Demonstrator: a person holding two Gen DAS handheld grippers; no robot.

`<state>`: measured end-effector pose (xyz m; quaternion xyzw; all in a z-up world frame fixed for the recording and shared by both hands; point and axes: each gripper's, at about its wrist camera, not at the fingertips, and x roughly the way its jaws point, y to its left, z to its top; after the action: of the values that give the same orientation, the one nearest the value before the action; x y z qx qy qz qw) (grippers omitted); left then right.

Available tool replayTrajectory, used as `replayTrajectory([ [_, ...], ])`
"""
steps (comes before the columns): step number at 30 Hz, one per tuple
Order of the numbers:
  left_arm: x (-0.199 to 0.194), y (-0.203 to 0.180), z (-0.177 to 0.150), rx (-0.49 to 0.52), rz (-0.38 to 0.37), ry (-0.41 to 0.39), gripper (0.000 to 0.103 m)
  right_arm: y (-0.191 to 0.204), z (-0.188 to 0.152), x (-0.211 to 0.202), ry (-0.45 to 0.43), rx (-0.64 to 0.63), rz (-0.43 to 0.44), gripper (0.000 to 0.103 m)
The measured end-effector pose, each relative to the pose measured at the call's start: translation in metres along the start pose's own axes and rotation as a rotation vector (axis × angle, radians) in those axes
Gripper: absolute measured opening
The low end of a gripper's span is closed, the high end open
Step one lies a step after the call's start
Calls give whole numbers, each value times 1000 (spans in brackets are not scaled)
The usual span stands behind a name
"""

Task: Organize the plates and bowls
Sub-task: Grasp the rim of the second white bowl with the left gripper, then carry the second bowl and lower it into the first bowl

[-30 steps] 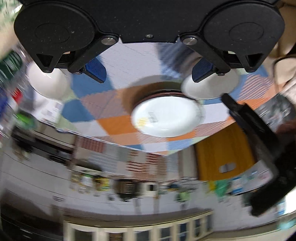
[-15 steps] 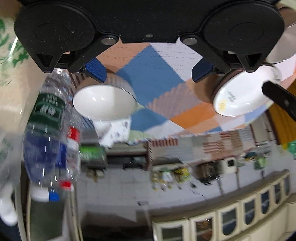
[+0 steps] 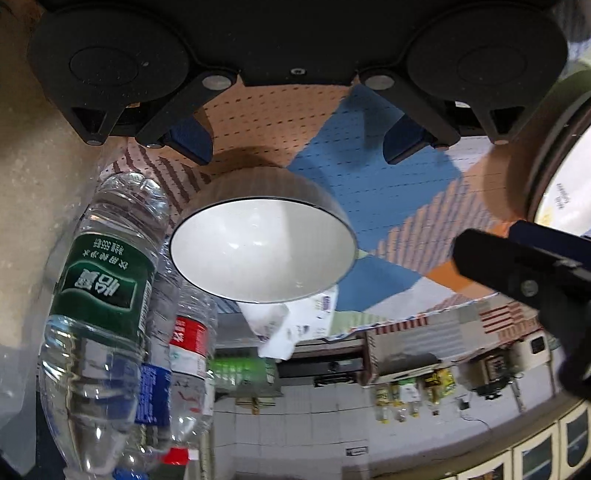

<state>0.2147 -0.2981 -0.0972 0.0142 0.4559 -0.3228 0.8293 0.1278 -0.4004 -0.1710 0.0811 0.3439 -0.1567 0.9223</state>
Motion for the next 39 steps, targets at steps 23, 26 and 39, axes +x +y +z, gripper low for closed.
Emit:
replayTrajectory([
  [23,77,4,18,-104,-101,82,6,-3,11,30,-1,-37,-51,101],
  [26,73,2,17,-88,-65,87,5,-3,9,28,-2,-38,-43,102],
  [39,12,2,11,-48,14,114,7,17,9,-13,-95,-213,42,102],
])
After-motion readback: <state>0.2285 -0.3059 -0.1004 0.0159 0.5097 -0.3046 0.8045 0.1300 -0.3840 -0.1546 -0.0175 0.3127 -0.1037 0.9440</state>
